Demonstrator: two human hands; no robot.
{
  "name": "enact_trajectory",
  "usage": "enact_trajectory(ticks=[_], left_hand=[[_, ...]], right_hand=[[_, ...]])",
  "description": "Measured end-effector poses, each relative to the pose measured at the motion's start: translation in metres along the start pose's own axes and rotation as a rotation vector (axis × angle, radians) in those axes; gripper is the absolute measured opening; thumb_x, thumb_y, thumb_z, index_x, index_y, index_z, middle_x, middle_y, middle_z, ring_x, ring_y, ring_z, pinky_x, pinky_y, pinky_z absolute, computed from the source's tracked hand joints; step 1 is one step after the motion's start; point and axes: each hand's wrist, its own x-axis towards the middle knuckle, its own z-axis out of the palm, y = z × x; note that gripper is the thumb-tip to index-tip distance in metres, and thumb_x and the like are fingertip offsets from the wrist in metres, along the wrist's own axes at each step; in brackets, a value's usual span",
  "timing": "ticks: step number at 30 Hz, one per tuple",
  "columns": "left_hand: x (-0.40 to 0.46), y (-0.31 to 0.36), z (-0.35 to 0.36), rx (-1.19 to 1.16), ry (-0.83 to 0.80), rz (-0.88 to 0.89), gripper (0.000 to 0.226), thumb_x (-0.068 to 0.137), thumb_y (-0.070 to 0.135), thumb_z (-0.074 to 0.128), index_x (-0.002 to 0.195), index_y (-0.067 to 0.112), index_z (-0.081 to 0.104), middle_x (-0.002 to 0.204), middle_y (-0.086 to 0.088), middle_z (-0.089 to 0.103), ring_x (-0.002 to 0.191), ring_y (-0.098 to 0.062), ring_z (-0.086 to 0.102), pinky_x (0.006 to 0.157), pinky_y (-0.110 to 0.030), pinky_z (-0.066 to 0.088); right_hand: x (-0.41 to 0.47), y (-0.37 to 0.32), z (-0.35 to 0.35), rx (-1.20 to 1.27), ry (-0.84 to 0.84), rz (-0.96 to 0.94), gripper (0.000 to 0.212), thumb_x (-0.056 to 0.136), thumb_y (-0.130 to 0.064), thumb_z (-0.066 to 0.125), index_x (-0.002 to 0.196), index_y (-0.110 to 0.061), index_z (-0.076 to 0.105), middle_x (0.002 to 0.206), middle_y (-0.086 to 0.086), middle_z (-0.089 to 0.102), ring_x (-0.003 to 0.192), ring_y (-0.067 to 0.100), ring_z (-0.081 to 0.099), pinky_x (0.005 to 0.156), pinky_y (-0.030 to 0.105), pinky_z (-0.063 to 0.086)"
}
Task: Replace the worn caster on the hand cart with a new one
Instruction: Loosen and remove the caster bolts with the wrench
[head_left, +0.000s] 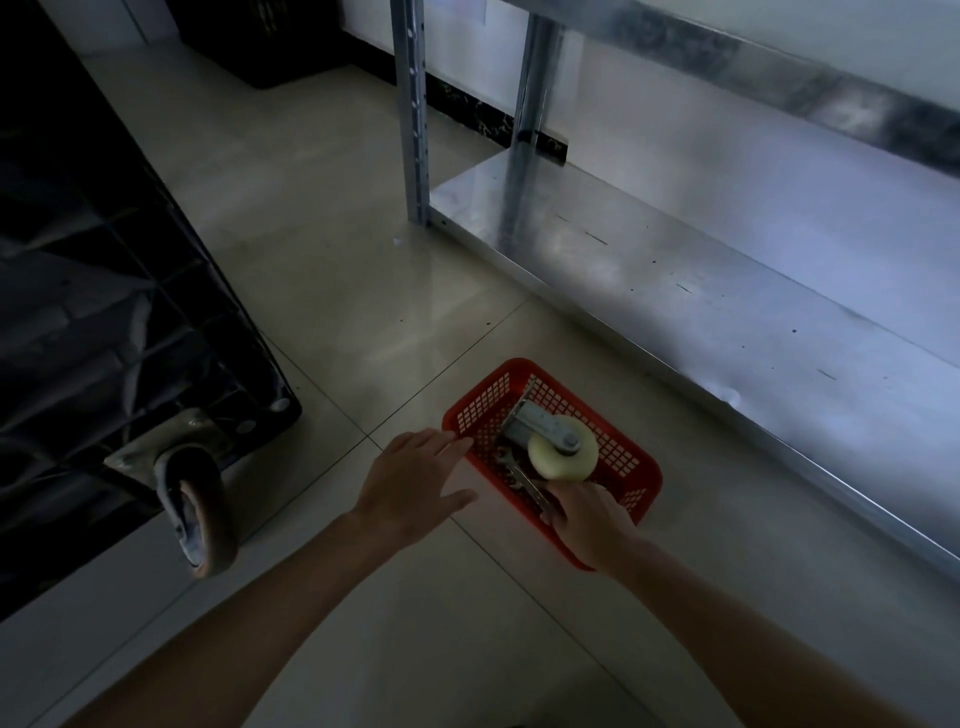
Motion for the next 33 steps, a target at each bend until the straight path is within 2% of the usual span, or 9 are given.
enact_trajectory(ticks=[4, 7, 13, 18, 22, 26, 29, 31, 33], left_hand=[[-0.004, -0.006, 0.002, 0.007, 0.005, 0.003, 0.075, 0.095, 0.062, 0.052, 0.157, 0.023, 0.034, 0.158, 0.001, 0.041, 0.145, -0.017, 0.037, 0.119, -0.034, 0.024], [-0.007, -0.012, 0.002, -0.009, -0.003, -0.014, 0.075, 0.096, 0.061, 0.053, 0.157, 0.023, 0.033, 0.158, 0.0, 0.042, 0.145, -0.019, 0.037, 0.119, -0.035, 0.024], [-0.013, -0.022, 0.005, 0.008, -0.019, -0.034, 0.072, 0.097, 0.062, 0.048, 0.158, 0.026, 0.03, 0.16, 0.002, 0.037, 0.148, -0.017, 0.032, 0.12, -0.032, 0.021], [-0.015, -0.024, 0.007, 0.01, -0.024, -0.035, 0.073, 0.097, 0.061, 0.049, 0.158, 0.026, 0.03, 0.16, 0.002, 0.038, 0.147, -0.017, 0.033, 0.12, -0.032, 0.022], [-0.013, -0.023, 0.005, 0.003, -0.022, -0.035, 0.073, 0.096, 0.06, 0.052, 0.157, 0.023, 0.034, 0.158, 0.0, 0.042, 0.146, -0.018, 0.037, 0.119, -0.034, 0.024], [-0.014, -0.022, 0.003, 0.012, -0.023, -0.032, 0.072, 0.097, 0.059, 0.051, 0.157, 0.023, 0.033, 0.158, 0.001, 0.041, 0.146, -0.017, 0.035, 0.119, -0.033, 0.023], [-0.014, -0.023, 0.0, 0.016, -0.025, -0.037, 0.072, 0.098, 0.059, 0.051, 0.157, 0.023, 0.032, 0.159, 0.001, 0.04, 0.147, -0.016, 0.034, 0.12, -0.032, 0.021], [-0.012, -0.024, -0.003, 0.014, -0.024, -0.049, 0.072, 0.098, 0.058, 0.051, 0.157, 0.022, 0.033, 0.159, 0.001, 0.04, 0.147, -0.016, 0.033, 0.12, -0.032, 0.02], [-0.012, -0.024, -0.007, 0.016, -0.033, -0.061, 0.071, 0.098, 0.058, 0.051, 0.157, 0.022, 0.033, 0.159, 0.001, 0.039, 0.147, -0.016, 0.033, 0.12, -0.033, 0.02]], right_hand=[[0.004, -0.005, 0.004, -0.017, 0.044, -0.006, 0.018, 0.097, -0.025, 0.064, 0.113, -0.017, 0.068, 0.1, -0.001, 0.071, 0.095, 0.02, 0.069, 0.079, 0.036, 0.057], [0.009, -0.008, 0.006, 0.04, 0.07, -0.051, 0.023, 0.096, -0.014, 0.063, 0.117, -0.018, 0.071, 0.088, -0.003, 0.072, 0.081, 0.013, 0.068, 0.074, 0.031, 0.056], [0.017, -0.006, 0.011, 0.038, 0.05, -0.075, 0.02, 0.096, -0.013, 0.062, 0.111, -0.018, 0.073, 0.086, -0.004, 0.073, 0.078, 0.011, 0.068, 0.074, 0.034, 0.058], [0.017, -0.007, 0.01, 0.022, 0.061, -0.064, 0.013, 0.096, -0.01, 0.063, 0.105, -0.012, 0.072, 0.093, -0.003, 0.073, 0.083, 0.014, 0.068, 0.069, 0.024, 0.046], [0.019, -0.004, 0.015, 0.022, 0.074, -0.002, 0.01, 0.092, -0.011, 0.069, 0.1, -0.014, 0.073, 0.092, -0.004, 0.074, 0.087, 0.013, 0.07, 0.073, 0.025, 0.052], [0.019, -0.001, 0.019, 0.048, 0.087, 0.047, 0.019, 0.087, -0.012, 0.077, 0.106, -0.013, 0.074, 0.098, -0.003, 0.075, 0.091, 0.011, 0.069, 0.077, 0.02, 0.048], [0.018, -0.002, 0.016, 0.015, 0.081, 0.027, 0.002, 0.088, -0.013, 0.075, 0.089, -0.014, 0.074, 0.084, -0.005, 0.071, 0.079, 0.01, 0.066, 0.071, 0.022, 0.05], [0.016, 0.0, 0.016, 0.012, 0.092, 0.03, 0.018, 0.09, -0.013, 0.07, 0.072, -0.013, 0.065, 0.072, -0.005, 0.065, 0.068, 0.01, 0.061, 0.063, 0.025, 0.048], [0.013, 0.002, 0.015, 0.04, 0.103, 0.027, 0.022, 0.09, -0.013, 0.069, 0.069, -0.011, 0.064, 0.069, -0.005, 0.064, 0.065, 0.008, 0.059, 0.06, 0.025, 0.046]])
